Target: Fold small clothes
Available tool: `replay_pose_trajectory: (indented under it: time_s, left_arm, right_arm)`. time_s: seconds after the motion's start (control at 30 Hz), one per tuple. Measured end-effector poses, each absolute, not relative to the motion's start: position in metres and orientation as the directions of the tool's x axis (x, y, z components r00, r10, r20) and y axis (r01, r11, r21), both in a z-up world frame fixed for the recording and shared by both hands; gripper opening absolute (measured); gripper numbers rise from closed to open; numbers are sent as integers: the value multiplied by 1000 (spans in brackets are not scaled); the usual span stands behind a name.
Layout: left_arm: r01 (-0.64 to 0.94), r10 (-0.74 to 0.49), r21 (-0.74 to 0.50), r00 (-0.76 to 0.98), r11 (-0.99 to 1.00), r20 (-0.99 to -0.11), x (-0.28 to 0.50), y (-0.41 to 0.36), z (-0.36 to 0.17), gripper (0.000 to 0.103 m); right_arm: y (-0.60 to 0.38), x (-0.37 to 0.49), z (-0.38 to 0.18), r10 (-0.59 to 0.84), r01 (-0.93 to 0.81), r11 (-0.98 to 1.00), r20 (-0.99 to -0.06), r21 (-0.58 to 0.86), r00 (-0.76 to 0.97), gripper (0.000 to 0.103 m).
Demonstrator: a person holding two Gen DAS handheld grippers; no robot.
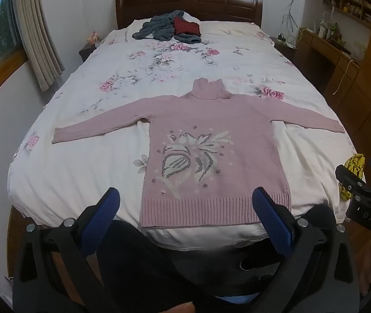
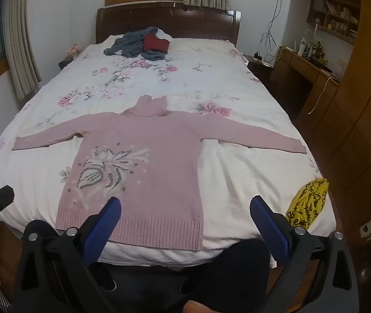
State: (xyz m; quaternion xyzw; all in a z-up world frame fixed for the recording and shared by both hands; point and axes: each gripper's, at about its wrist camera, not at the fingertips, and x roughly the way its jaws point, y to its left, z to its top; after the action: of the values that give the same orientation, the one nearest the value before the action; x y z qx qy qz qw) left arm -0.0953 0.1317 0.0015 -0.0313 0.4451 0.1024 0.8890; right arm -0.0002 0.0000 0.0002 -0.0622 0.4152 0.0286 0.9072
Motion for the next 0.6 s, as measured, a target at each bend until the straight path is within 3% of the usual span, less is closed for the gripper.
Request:
replay_pose_trajectory:
  time_s: [0.6]
  left_arm:
    - [-216,165,41,592,975,-789,-95,138,7,100]
  right_arm:
    - [3,3,4,-5,-104,990,-753,-98,658,99]
